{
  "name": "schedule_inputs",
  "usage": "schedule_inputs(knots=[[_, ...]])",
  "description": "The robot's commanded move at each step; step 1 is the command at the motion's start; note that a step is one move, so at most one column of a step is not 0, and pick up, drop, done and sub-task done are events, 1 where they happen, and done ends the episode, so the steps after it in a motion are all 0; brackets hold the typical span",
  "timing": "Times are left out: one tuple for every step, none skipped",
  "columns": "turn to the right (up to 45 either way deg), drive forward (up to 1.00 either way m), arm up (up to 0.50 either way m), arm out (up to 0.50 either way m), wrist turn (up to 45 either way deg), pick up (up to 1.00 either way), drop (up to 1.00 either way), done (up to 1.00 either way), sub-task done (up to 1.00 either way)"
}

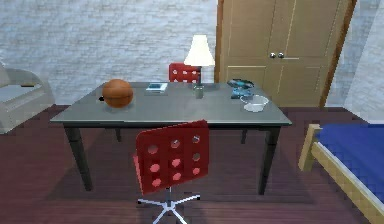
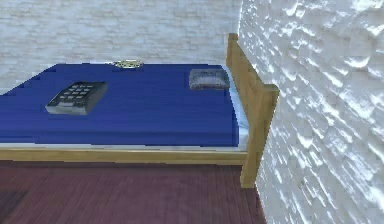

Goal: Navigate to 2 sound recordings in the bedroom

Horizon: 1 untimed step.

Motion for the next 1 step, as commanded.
schedule_inputs(knots=[[0.0, 0.05, 0.0, 0.0, 0.0, 0.0, 0.0, 0.0, 0.0]])
